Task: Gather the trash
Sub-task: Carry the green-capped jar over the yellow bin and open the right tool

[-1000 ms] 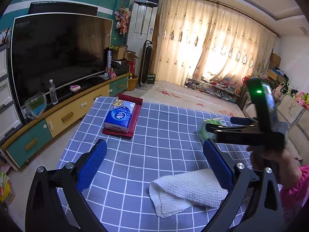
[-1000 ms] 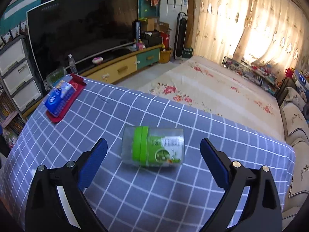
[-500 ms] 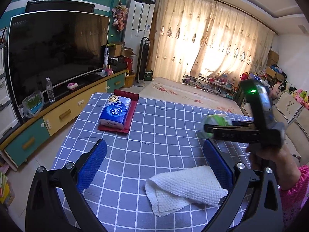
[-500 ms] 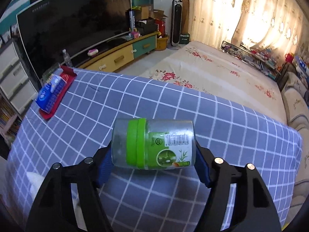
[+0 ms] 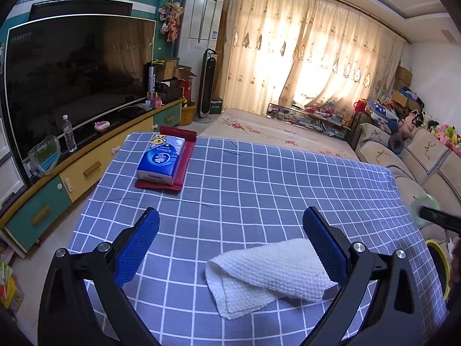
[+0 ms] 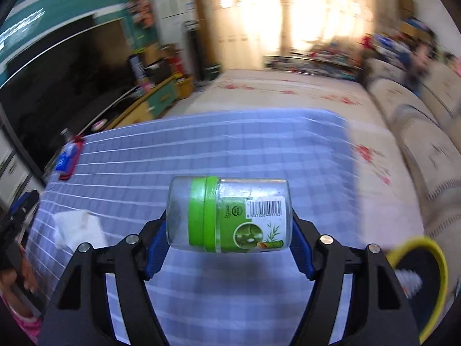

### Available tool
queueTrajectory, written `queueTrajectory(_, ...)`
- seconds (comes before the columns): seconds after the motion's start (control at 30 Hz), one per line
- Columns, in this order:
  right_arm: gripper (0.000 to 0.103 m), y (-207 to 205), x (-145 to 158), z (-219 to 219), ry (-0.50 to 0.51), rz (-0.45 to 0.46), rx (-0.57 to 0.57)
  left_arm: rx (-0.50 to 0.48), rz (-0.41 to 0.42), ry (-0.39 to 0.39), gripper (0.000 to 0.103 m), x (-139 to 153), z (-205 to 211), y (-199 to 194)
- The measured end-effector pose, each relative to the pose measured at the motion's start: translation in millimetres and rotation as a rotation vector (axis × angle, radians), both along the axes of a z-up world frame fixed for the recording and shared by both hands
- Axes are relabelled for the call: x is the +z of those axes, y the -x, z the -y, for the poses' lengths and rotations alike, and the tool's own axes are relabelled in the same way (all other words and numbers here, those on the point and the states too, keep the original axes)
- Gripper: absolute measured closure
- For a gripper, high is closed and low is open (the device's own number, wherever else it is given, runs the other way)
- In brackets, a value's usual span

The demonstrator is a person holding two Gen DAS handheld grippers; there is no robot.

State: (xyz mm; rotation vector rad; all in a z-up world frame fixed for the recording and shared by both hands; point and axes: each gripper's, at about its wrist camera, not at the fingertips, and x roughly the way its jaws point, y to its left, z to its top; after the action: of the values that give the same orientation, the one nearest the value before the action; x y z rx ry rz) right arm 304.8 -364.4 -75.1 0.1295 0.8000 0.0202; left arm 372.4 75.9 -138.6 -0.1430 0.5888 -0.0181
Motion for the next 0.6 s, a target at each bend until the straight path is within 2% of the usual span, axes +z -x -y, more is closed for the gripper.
queueTrajectory(0.17, 0.036, 52.6, -22.7, 82.0, 0.023, -0.043, -0.225, -0.014, 0.003, -0.011, 0.005, 0.9, 5.0, 2.0)
queueTrajectory(0.37, 0.036, 84.2, -58.9, 156.0, 0.053, -0.125, -0.428, -0.038, 0.008, -0.03, 0.005, 2.6, 14.4, 5.3)
queueTrajectory(0.6, 0.036, 96.0, -90.4, 200.0, 0.008, -0.184, -0.54, -0.067, 0.006, -0.066, 0.005, 0.9, 26.5, 6.7)
